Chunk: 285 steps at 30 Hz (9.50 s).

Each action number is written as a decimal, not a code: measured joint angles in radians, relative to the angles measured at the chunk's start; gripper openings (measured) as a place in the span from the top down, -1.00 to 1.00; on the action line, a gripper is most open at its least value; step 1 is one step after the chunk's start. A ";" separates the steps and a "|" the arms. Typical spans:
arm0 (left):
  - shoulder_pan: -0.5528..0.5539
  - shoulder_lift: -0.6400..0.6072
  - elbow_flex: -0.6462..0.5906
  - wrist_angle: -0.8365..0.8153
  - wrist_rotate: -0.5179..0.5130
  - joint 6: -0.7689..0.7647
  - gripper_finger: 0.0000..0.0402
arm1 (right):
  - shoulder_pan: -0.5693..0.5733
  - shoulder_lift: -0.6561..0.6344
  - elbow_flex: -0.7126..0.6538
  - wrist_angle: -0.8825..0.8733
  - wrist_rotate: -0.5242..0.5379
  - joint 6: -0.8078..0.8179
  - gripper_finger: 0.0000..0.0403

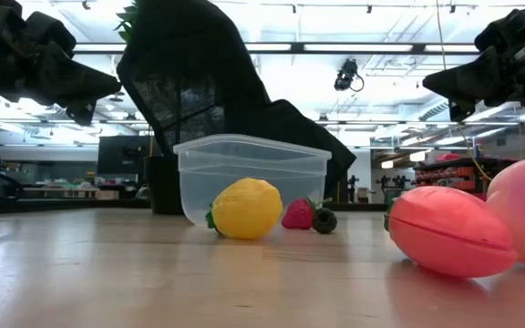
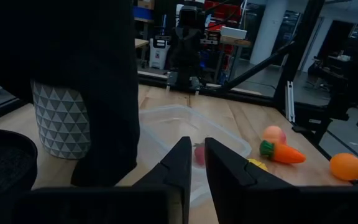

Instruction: Pick and placing Produce into tupperware

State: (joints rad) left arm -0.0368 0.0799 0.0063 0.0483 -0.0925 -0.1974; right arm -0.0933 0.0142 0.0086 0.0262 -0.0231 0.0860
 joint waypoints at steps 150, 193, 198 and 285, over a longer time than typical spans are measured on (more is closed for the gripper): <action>-1.069 1.253 1.401 -1.054 -0.916 -0.631 0.90 | 0.688 1.922 1.690 -0.690 -0.193 0.016 0.22; -1.083 1.253 1.400 -1.073 -0.912 -0.652 0.87 | 0.696 2.268 2.327 -1.323 -0.078 -0.327 -0.71; -1.088 1.253 1.400 -1.075 -0.912 -0.652 0.93 | 0.701 2.264 2.307 -1.314 -0.121 -0.327 -0.71; -1.101 1.255 1.400 -1.079 -0.906 -0.658 0.93 | 0.745 2.414 2.045 -0.945 -0.142 -0.373 -0.29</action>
State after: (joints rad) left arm -1.1381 1.3350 1.4067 -1.0303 -0.9981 -0.8551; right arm 0.6514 2.4287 2.0537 -0.9188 -0.1654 -0.2874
